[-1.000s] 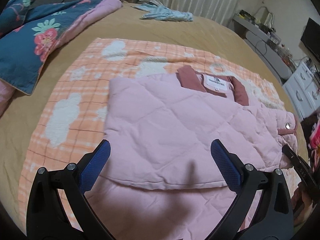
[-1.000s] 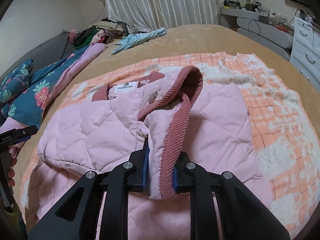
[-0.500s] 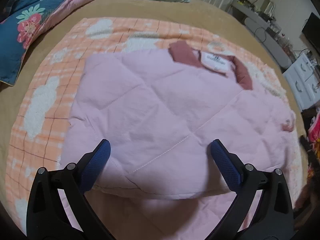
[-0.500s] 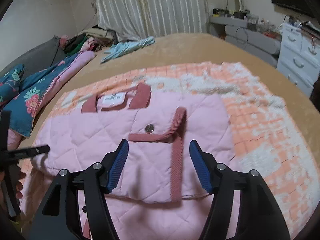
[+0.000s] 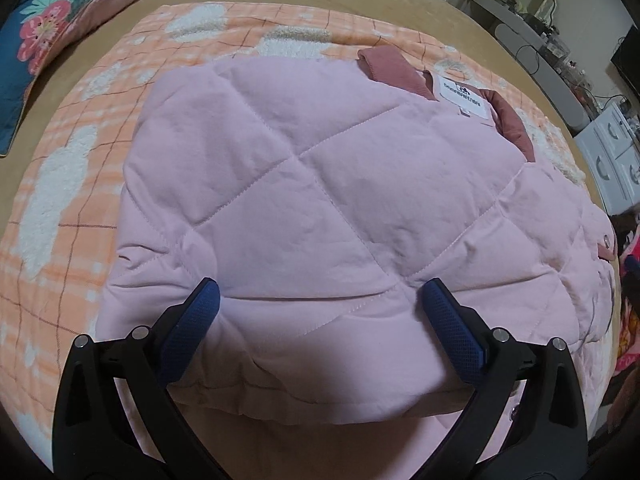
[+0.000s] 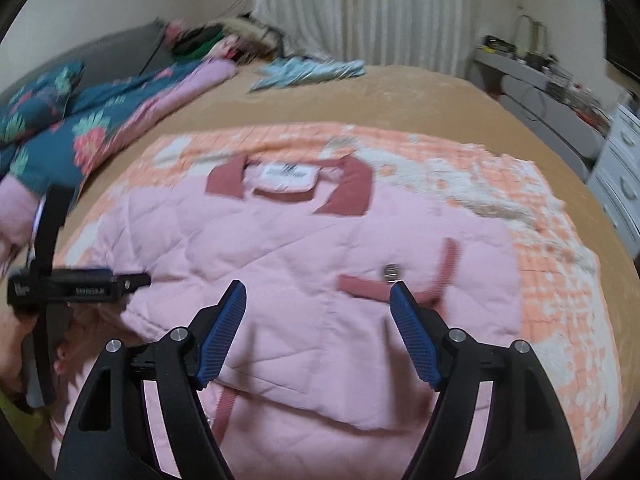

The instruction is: Fold large clothes

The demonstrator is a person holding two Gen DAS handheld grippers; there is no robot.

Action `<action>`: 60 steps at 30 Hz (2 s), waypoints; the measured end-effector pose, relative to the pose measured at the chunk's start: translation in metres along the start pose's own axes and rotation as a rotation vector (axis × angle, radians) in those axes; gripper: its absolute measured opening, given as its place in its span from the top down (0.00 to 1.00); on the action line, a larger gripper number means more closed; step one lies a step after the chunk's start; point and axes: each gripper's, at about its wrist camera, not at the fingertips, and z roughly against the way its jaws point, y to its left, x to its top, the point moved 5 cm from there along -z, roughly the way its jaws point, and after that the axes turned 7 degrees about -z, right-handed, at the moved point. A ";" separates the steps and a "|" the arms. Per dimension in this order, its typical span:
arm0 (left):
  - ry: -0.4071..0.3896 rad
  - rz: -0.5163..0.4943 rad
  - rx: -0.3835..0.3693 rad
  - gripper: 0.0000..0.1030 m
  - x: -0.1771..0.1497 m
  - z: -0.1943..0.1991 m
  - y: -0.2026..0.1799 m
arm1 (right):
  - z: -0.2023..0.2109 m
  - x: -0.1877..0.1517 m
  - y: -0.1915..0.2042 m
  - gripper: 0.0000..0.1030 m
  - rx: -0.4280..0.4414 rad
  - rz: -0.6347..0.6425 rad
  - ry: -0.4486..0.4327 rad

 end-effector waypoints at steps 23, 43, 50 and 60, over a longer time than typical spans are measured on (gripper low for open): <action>-0.099 -0.011 0.097 0.08 -0.017 0.045 -0.009 | -0.067 -0.043 0.000 0.23 -0.070 -0.038 0.106; -0.134 -0.002 0.123 0.08 -0.057 0.100 -0.013 | -0.012 -0.063 0.007 0.09 -0.037 -0.105 0.049; -0.149 0.003 0.119 0.08 -0.066 0.115 -0.014 | 0.022 -0.066 0.007 0.06 0.014 -0.156 0.017; -0.179 -0.001 0.108 0.08 -0.074 0.140 -0.021 | 0.069 -0.064 0.010 0.04 0.033 -0.157 -0.026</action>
